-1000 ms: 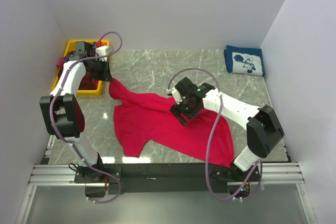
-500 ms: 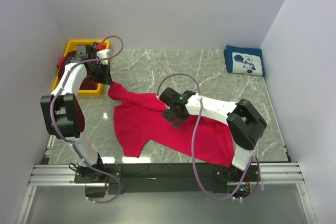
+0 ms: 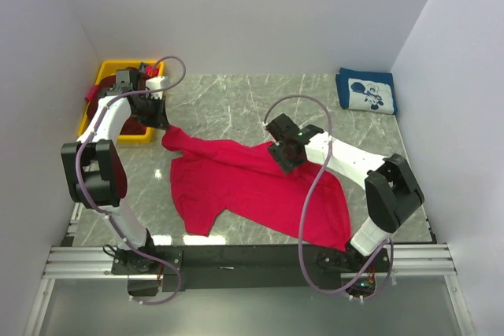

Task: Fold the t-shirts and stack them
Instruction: Flatten the tshirt out

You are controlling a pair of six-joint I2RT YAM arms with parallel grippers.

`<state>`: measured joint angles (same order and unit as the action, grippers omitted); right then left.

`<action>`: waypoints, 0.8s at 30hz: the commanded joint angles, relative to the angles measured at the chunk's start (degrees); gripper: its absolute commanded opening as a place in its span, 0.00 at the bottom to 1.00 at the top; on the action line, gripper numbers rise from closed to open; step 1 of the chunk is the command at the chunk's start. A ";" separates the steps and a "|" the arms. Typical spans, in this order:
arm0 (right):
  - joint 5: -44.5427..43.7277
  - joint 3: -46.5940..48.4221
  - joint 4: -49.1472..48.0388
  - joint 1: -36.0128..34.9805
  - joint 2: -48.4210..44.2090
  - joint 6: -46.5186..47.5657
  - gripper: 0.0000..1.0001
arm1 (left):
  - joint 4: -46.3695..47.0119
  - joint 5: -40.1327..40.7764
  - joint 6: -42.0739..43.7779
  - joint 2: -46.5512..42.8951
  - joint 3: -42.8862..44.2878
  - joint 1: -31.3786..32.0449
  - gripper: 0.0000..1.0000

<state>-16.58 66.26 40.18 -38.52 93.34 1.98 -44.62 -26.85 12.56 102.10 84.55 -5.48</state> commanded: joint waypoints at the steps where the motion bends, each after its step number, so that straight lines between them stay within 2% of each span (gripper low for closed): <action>1: 2.24 -0.87 2.26 2.22 -2.81 1.01 0.65 | 0.50 -0.31 0.54 -0.50 2.10 -0.15 0.00; 4: 4.44 -0.96 2.88 3.10 -3.16 1.53 0.57 | 0.24 -0.22 0.71 -0.33 2.46 -0.06 0.00; 5: 4.80 -0.96 2.88 3.10 -3.16 1.62 0.50 | 0.24 -0.22 0.63 -0.33 2.55 -0.06 0.00; 8: 6.11 -0.69 3.06 3.19 -2.64 1.80 0.38 | 0.06 -0.13 0.72 0.02 2.81 -0.06 0.00; 11: 7.52 -0.43 4.02 3.80 -2.64 1.71 0.35 | 0.06 -0.22 0.71 -0.15 2.72 -0.15 0.00; 13: 7.88 -0.34 4.81 4.42 -2.72 1.80 0.37 | -0.11 -0.31 0.80 -0.15 2.72 -0.15 0.00; 16: 8.93 -0.25 5.61 6.09 -2.55 2.24 0.48 | -0.12 -0.66 0.71 0.02 2.63 -0.15 0.00; 19: 10.33 -0.08 5.96 7.32 -1.94 2.68 0.47 | 0.06 -0.75 0.54 0.11 2.63 -0.15 0.00; 21: 11.21 0.27 6.05 7.85 -1.49 2.77 0.39 | -0.03 -0.84 0.45 0.11 2.72 -0.15 0.00; 22: 11.83 0.36 6.05 8.02 -1.23 2.77 0.23 | -0.11 -0.92 0.54 0.03 2.72 -0.15 0.00; 24: 12.01 0.71 6.22 8.46 -1.05 2.94 0.04 | -0.20 -1.01 0.54 -0.06 2.81 -0.15 0.00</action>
<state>-6.11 65.54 45.36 -30.72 92.84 4.69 -44.86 -26.92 12.58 102.17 85.21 -5.48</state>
